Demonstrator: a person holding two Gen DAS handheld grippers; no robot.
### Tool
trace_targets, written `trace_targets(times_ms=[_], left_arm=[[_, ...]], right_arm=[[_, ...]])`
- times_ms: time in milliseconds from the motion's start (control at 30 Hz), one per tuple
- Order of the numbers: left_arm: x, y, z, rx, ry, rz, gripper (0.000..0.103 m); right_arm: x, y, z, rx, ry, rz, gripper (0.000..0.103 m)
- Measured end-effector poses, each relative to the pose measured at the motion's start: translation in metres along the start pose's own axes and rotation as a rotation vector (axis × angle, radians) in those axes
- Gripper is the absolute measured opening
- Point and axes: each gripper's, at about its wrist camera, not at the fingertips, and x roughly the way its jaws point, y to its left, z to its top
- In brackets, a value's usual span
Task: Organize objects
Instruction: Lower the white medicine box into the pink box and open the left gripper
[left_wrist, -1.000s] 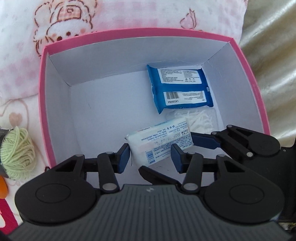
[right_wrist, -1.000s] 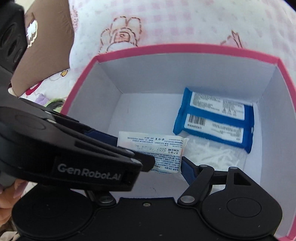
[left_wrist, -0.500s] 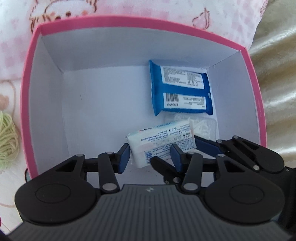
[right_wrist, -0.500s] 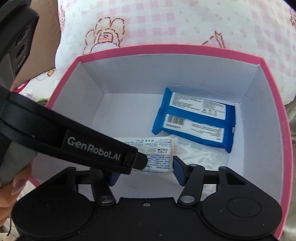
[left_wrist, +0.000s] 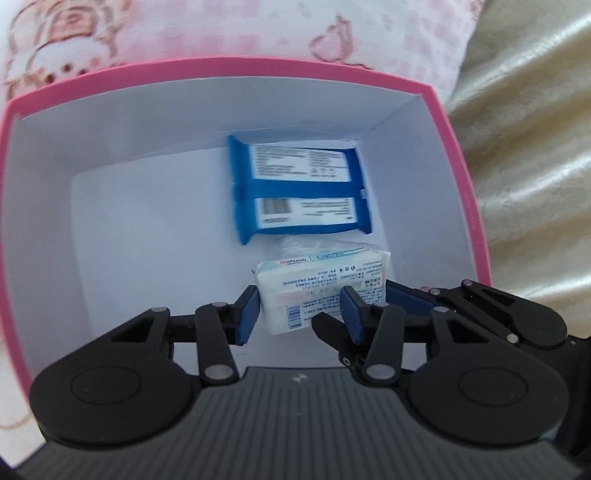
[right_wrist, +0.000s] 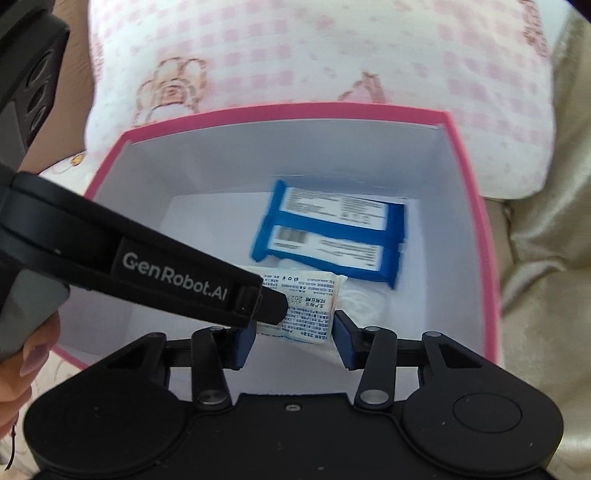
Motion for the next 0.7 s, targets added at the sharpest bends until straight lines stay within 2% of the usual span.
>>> trace_targets(times_ms=[133,233,400,500,600,700], left_arm=[[0.012,-0.011,0.005,0.046,-0.011,0.024,0.047],[0.013,-0.013,0.008,0.117,-0.020,0.023,0.047],[0.016,0.004,0.009,0.055,-0.007,-0.015,0.051],[0.018,0.005,0.007,0.042,-0.006,-0.020,0.055],[0.022,0.006,0.004,0.011,0.012,-0.045,0.057],[0.028,0.010,0.002,-0.049,0.048,-0.093,0.057]], right_arm=[[0.007,-0.010,0.000,0.063,0.051,-0.011,0.052],[0.008,-0.010,-0.002,0.060,0.033,-0.030,0.053],[0.015,-0.007,-0.008,0.012,0.032,-0.072,0.064],[0.021,-0.007,-0.007,-0.018,0.078,-0.062,0.073],[0.026,-0.002,-0.007,-0.045,0.101,-0.070,0.077],[0.035,0.001,-0.004,-0.067,0.155,-0.097,0.074]])
